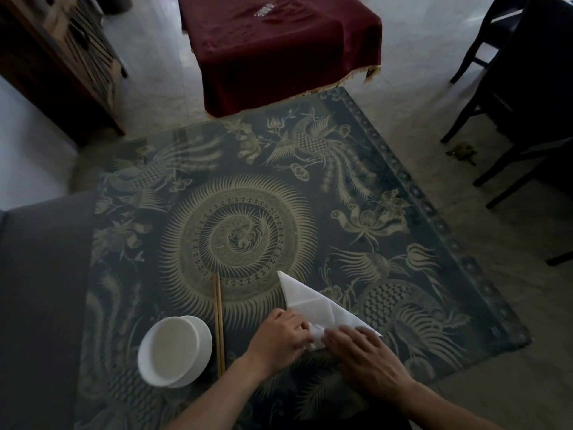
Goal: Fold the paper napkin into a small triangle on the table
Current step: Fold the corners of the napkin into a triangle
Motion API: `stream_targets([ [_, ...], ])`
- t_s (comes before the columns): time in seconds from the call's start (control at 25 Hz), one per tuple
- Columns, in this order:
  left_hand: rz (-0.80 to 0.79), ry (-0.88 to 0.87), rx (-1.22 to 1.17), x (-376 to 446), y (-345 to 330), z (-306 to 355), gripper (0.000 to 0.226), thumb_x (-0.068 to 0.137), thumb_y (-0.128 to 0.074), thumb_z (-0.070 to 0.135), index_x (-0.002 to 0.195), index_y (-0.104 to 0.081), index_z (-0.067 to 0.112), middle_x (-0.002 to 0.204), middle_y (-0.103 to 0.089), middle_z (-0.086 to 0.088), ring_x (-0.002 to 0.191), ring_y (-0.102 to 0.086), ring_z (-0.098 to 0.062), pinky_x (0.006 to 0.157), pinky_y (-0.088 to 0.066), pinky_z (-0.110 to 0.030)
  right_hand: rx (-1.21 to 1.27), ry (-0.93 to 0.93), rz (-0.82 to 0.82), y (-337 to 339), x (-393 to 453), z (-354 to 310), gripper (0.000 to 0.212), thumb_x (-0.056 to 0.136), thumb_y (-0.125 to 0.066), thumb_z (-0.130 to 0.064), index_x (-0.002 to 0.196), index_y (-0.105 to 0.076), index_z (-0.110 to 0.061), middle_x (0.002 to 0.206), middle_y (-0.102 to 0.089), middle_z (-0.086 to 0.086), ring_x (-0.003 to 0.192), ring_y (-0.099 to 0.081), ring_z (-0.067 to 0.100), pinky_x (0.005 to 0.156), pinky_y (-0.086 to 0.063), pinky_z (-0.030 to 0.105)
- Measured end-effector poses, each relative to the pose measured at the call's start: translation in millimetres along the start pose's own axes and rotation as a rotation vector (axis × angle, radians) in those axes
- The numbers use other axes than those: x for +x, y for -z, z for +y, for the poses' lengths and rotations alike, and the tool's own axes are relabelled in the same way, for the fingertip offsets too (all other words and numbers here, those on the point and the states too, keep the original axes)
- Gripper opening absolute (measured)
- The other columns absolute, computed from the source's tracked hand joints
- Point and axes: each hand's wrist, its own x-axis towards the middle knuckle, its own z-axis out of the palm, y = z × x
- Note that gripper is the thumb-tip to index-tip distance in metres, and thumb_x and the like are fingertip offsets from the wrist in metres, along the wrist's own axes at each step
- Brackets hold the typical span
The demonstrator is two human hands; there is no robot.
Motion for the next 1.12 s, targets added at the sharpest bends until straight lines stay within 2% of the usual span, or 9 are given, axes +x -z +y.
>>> stream_targets([
  [0.2,0.051,-0.018,0.057,-11,-7,-2,0.012,0.084,-0.066,0.037,0.088,-0.073,0.028,0.093,-0.065,0.009,0.089,-0.061,-0.016,0.075,-0.050,-0.029,-0.011,-0.084,-0.123,3,-1,5,0.067,0.093,-0.049,-0.051,0.148,-0.037,-0.014,0.156,-0.032,0.008,0.143,-0.024,0.028,0.110,-0.022,0.050],
  [0.56,-0.010,-0.021,0.056,-28,-17,-5,0.010,0.083,-0.067,0.038,0.087,-0.070,0.030,0.092,-0.062,0.011,0.085,-0.057,-0.011,0.073,-0.046,-0.028,-0.011,-0.104,-0.165,6,1,6,0.069,0.095,-0.044,-0.055,0.151,-0.030,-0.017,0.158,-0.027,0.008,0.145,-0.021,0.028,0.110,-0.020,0.052],
  [0.68,0.110,0.024,-0.009,-19,-15,-5,0.014,0.086,-0.064,0.036,0.094,-0.067,0.025,0.091,-0.061,0.005,0.081,-0.056,-0.015,0.072,-0.047,-0.031,-0.003,-0.139,-0.173,9,9,5,0.069,0.096,-0.041,-0.055,0.150,-0.031,-0.014,0.157,-0.026,0.009,0.146,-0.018,0.027,0.111,-0.019,0.050],
  [0.76,0.194,0.080,-0.005,-1,-13,-2,0.018,0.090,-0.057,0.032,0.100,-0.066,0.019,0.096,-0.062,0.000,0.086,-0.058,-0.020,0.075,-0.049,-0.037,0.009,-0.195,-0.177,12,18,2,0.069,0.097,-0.037,-0.055,0.149,-0.033,-0.010,0.156,-0.028,0.010,0.145,-0.016,0.025,0.110,-0.020,0.048],
  [0.84,0.195,0.131,0.020,23,-14,3,0.035,0.094,-0.050,0.031,0.122,-0.061,0.013,0.121,-0.062,-0.007,0.109,-0.058,-0.025,0.092,-0.049,-0.042,0.040,-0.279,-0.176,14,25,-3,0.069,0.097,-0.033,-0.053,0.148,-0.033,-0.006,0.156,-0.029,0.011,0.145,-0.014,0.022,0.110,-0.019,0.046],
  [0.92,0.084,0.144,0.044,41,-20,9,0.056,0.100,-0.039,0.038,0.148,-0.036,0.009,0.155,-0.035,-0.010,0.143,-0.029,-0.025,0.117,-0.025,-0.046,0.079,-0.391,-0.170,14,27,-7,0.069,0.096,-0.032,-0.051,0.149,-0.030,-0.005,0.157,-0.025,0.011,0.145,-0.011,0.020,0.112,-0.016,0.045],
  [0.96,0.020,0.129,0.075,47,-26,11,0.061,0.102,-0.031,0.043,0.153,-0.021,0.010,0.162,-0.016,-0.008,0.149,-0.009,-0.021,0.120,-0.010,-0.046,0.084,-0.426,-0.165,13,26,-7,0.069,0.097,-0.031,-0.050,0.150,-0.026,-0.006,0.158,-0.022,0.010,0.146,-0.009,0.019,0.113,-0.013,0.044],
  [1.04,-0.094,0.119,0.103,51,-38,13,0.067,0.103,-0.019,0.050,0.155,-0.002,0.013,0.163,0.008,-0.003,0.147,0.014,-0.014,0.119,0.005,-0.044,0.080,-0.444,-0.171,11,26,-8,0.068,0.098,-0.030,-0.048,0.152,-0.018,-0.009,0.160,-0.013,0.008,0.147,-0.003,0.019,0.114,-0.009,0.044],
  [1.12,-0.160,0.151,0.094,46,-47,12,0.069,0.101,-0.013,0.054,0.154,0.008,0.015,0.161,0.018,0.000,0.144,0.023,-0.011,0.120,0.007,-0.041,0.074,-0.446,-0.174,9,27,-9,0.066,0.099,-0.029,-0.046,0.153,-0.016,-0.010,0.161,-0.012,0.006,0.147,-0.001,0.017,0.115,-0.008,0.044],
])
